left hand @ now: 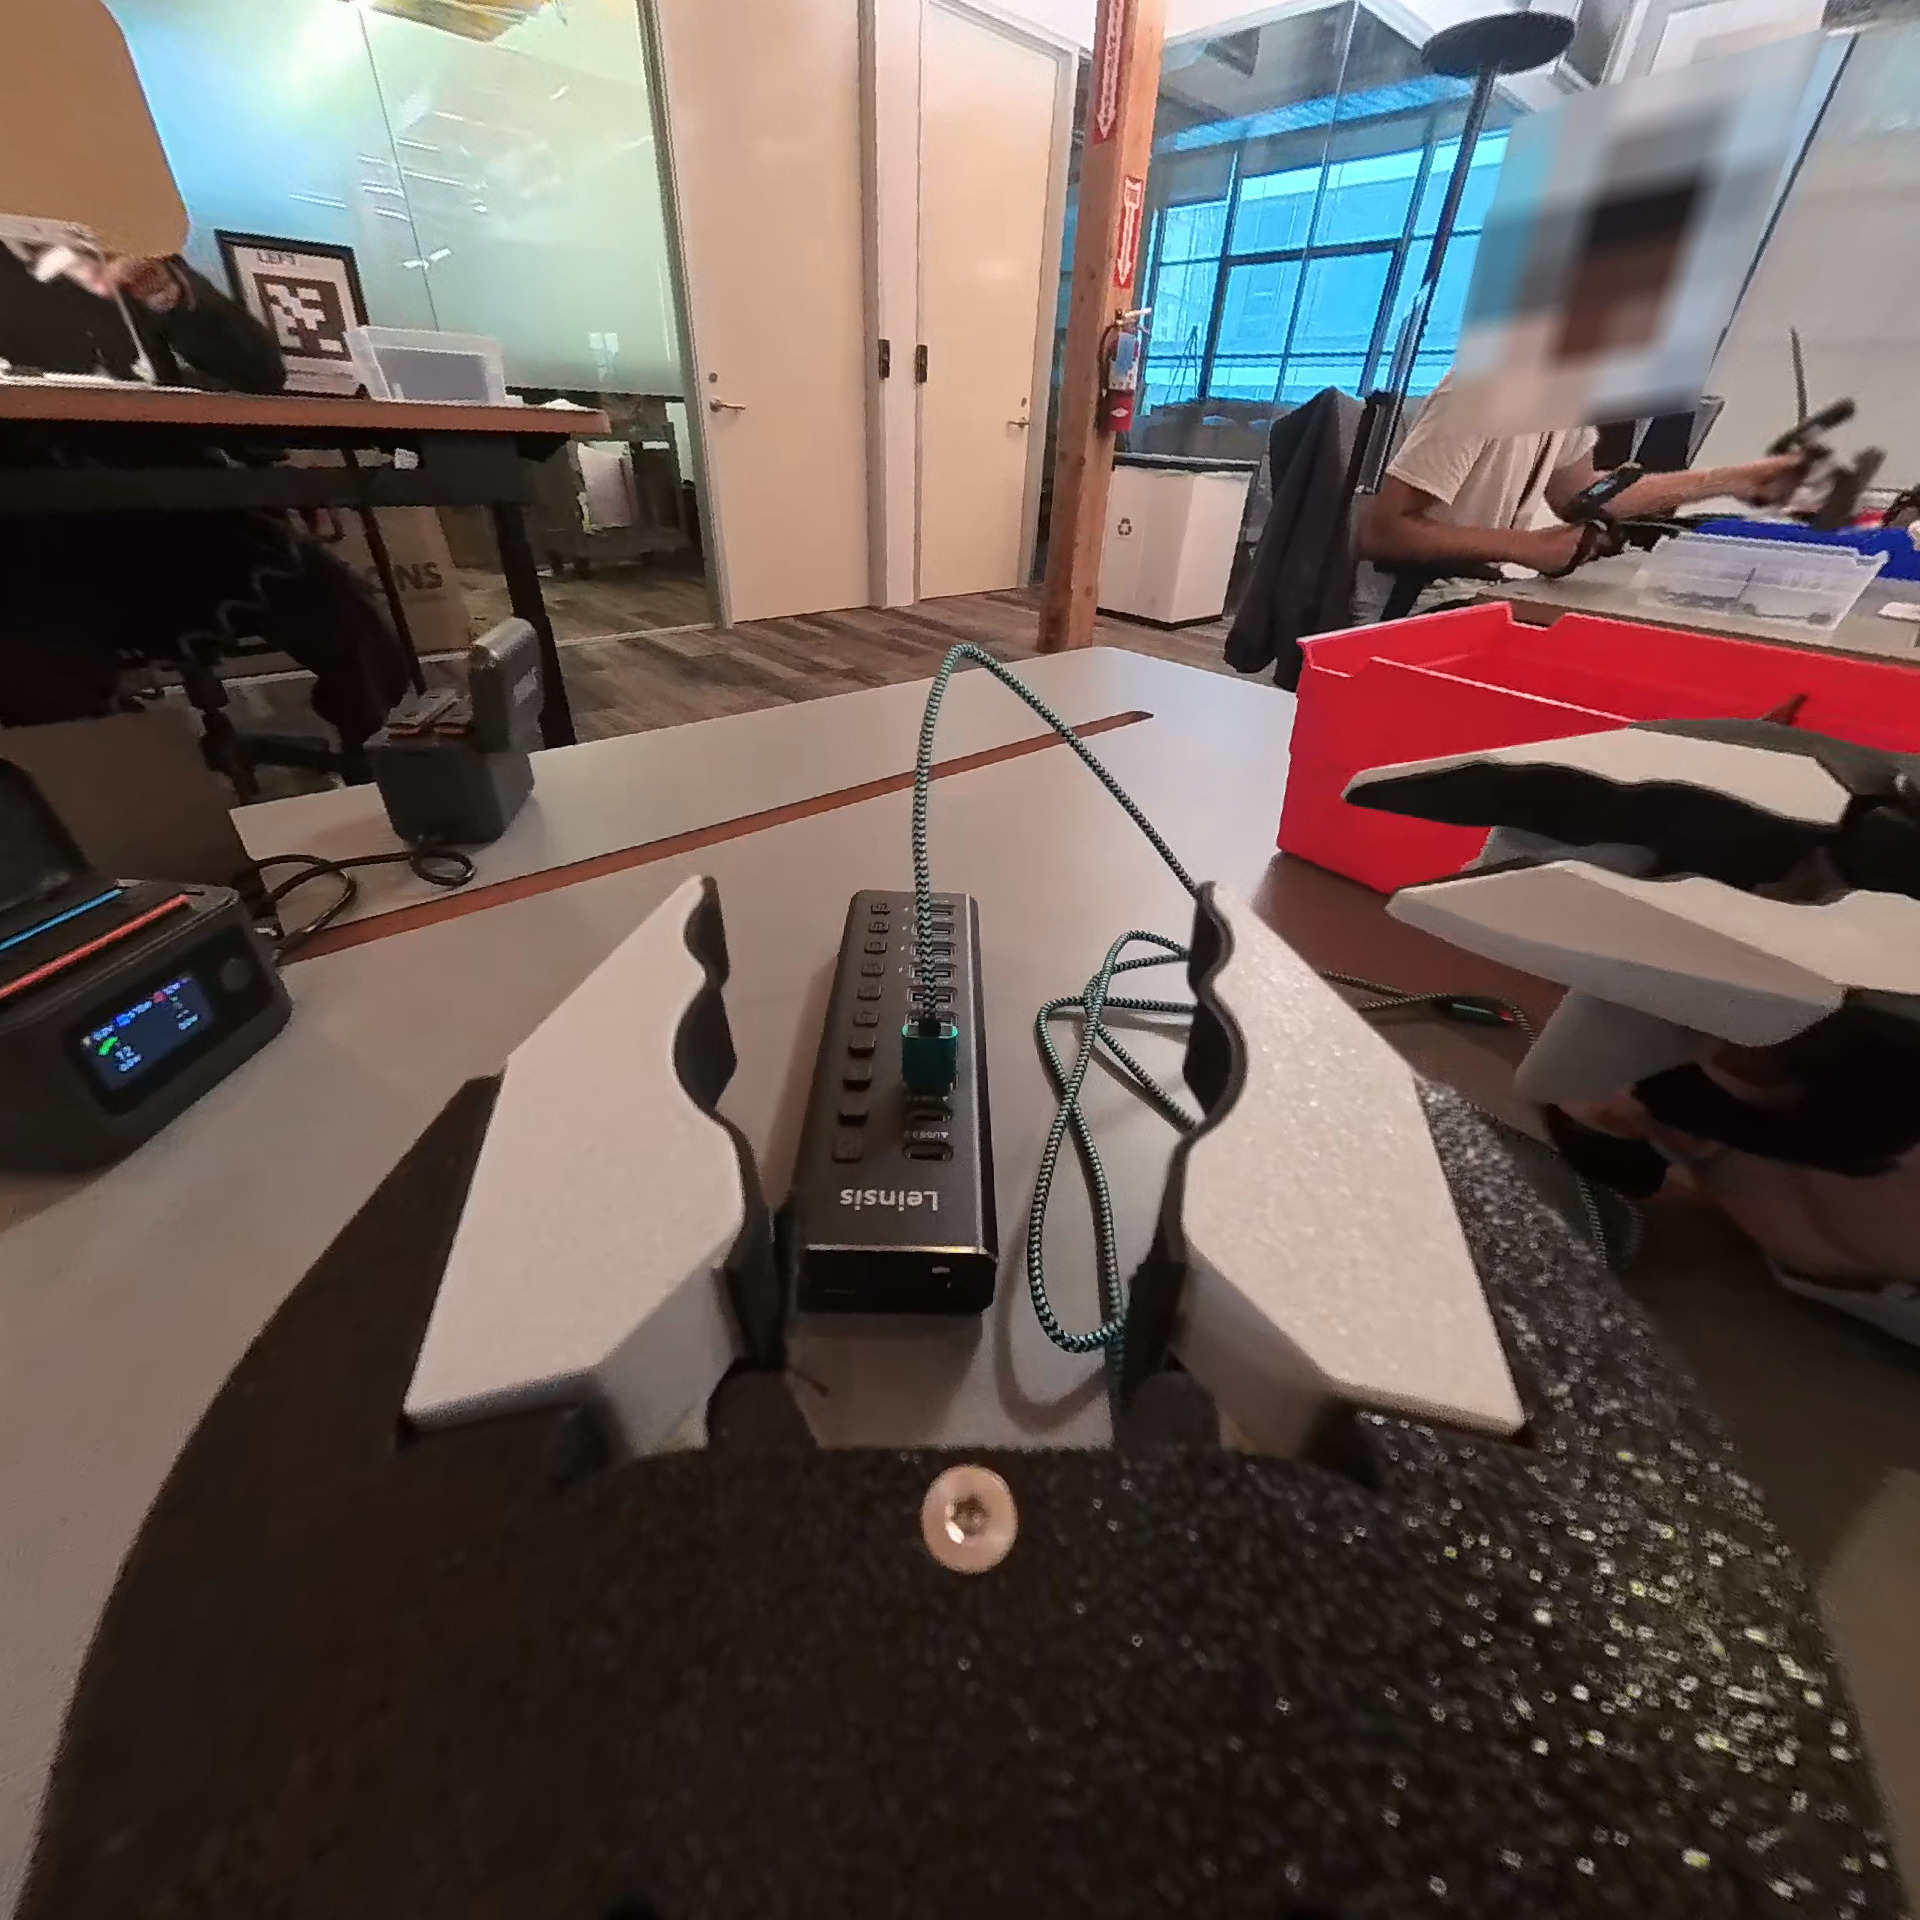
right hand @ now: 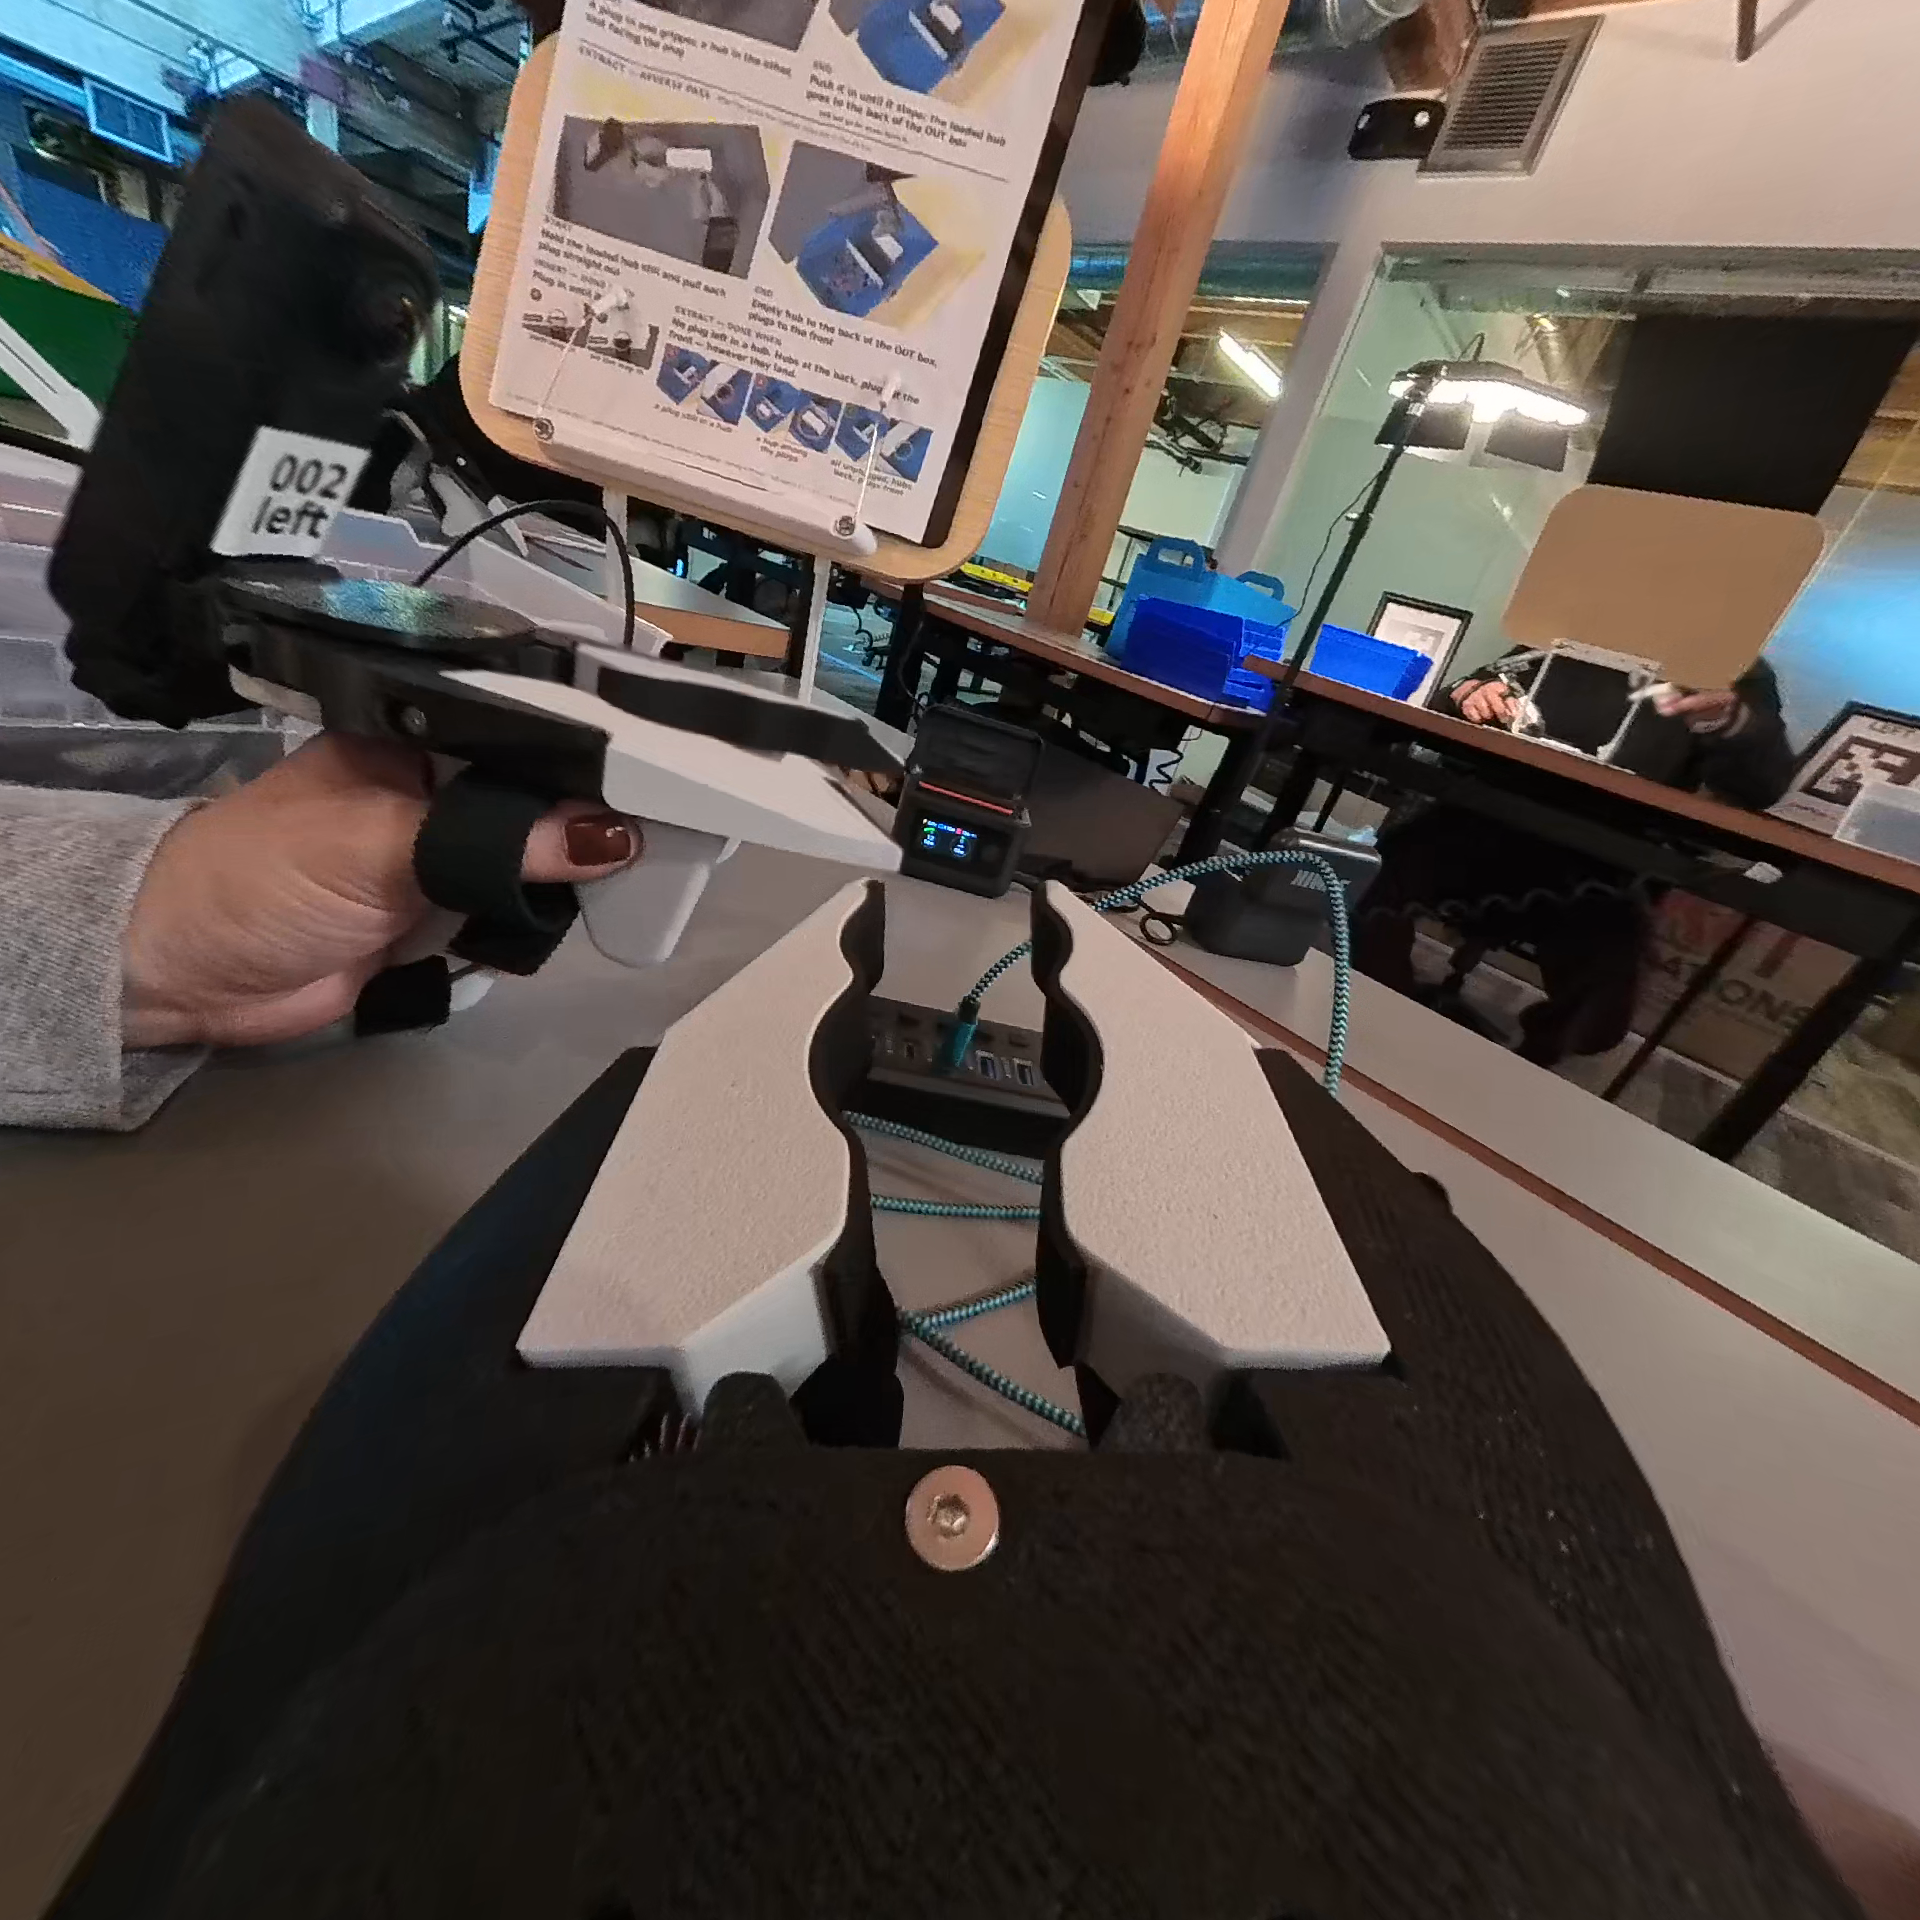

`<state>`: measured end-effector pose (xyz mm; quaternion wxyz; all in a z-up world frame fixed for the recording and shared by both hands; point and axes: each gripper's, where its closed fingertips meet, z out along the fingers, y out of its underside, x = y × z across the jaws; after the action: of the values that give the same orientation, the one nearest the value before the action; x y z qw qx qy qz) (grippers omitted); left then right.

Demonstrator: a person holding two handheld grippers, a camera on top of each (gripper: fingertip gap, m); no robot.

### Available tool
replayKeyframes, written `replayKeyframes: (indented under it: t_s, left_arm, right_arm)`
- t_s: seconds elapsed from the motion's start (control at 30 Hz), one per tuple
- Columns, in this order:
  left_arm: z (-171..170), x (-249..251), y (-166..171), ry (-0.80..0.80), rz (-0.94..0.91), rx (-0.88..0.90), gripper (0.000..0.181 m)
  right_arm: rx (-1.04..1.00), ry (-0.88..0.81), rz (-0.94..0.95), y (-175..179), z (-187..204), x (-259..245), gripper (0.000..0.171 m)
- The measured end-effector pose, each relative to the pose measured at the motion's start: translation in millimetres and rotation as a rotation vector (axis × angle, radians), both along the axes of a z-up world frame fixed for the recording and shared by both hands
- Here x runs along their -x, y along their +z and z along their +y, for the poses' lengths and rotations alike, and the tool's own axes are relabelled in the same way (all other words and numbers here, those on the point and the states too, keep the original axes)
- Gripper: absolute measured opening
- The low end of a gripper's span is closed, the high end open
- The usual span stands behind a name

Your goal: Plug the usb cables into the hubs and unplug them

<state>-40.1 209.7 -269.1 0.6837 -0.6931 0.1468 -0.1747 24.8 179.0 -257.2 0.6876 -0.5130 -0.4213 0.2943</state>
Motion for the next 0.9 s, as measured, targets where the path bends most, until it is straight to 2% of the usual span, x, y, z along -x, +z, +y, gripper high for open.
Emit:
replayKeyframes:
  t_s: [0.03,0.37,0.47,0.53,0.63,0.7,0.8,0.9]
  left_arm:
    - [-0.4,-2.3,-1.7,-0.015,-0.009,0.015,0.087]
    - [-9.8,-6.6,3.6,-0.085,-0.14,0.064,0.085]
    - [-24.5,-28.1,15.7,-0.143,-0.09,0.047,0.084]
    - [-41.1,-49.6,28.8,-0.201,-0.056,0.06,0.081]
    - [-92.9,-94.1,48.5,-0.443,-0.058,0.192,0.076]
    - [-124.2,-101.4,61.3,-0.525,-0.046,0.253,0.077]
    - [-156.6,-69.4,98.2,-0.51,-0.115,0.256,0.072]
    - [-177.4,4.7,131.3,-0.334,-0.24,0.235,0.064]
  right_arm:
    - [0.0,0.004,0.003,0.2,-0.4,0.5,0.026]
    - [0.018,-0.034,-0.046,-8.0,5.1,0.0,0.028]
    - [-0.002,-0.05,-0.034,-3.1,4.0,-4.8,0.028]
    - [-0.017,-0.064,-0.012,1.8,3.4,-9.3,0.028]
    - [-0.029,-0.074,0.004,4.9,3.6,-12.8,0.028]
    - [-0.019,-0.069,0.007,3.6,3.7,-12.3,0.027]
    - [-0.004,-0.066,0.014,3.2,4.3,-12.4,0.027]
    - [-0.004,-0.064,0.028,5.8,3.5,-13.4,0.027]
